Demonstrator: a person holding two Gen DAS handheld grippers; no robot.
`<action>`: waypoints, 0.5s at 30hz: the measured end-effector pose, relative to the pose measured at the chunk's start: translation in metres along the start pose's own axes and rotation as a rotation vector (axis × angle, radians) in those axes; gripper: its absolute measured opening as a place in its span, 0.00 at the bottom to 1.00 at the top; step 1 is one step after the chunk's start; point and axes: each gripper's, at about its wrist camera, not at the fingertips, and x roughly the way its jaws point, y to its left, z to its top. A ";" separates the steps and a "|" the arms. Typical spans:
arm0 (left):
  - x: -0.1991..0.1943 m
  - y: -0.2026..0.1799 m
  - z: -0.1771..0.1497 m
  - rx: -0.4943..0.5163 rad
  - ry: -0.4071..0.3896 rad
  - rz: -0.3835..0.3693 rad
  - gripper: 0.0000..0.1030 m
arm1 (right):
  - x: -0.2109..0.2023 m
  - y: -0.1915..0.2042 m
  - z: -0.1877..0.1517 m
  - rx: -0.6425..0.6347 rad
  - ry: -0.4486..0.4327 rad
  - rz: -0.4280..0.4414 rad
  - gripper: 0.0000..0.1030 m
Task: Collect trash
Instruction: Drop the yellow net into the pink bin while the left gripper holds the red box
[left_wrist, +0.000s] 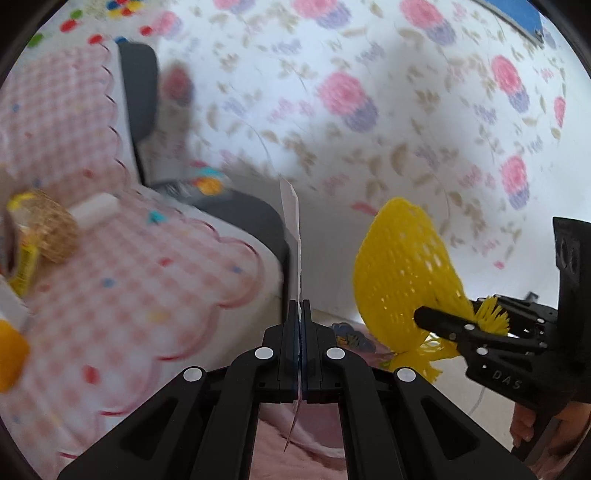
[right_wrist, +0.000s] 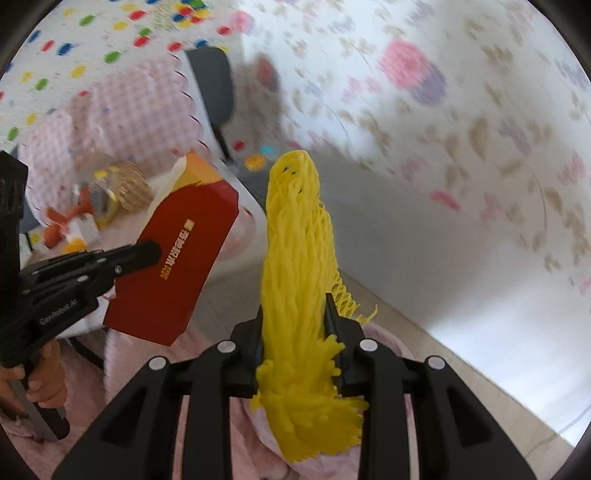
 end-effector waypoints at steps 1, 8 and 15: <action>0.008 -0.005 -0.004 0.000 0.021 -0.019 0.01 | 0.003 -0.007 -0.006 0.023 0.018 -0.002 0.26; 0.047 -0.024 -0.019 0.010 0.129 -0.074 0.01 | 0.028 -0.035 -0.034 0.079 0.122 -0.028 0.28; 0.074 -0.034 -0.020 0.016 0.192 -0.078 0.04 | 0.037 -0.052 -0.037 0.116 0.135 -0.036 0.43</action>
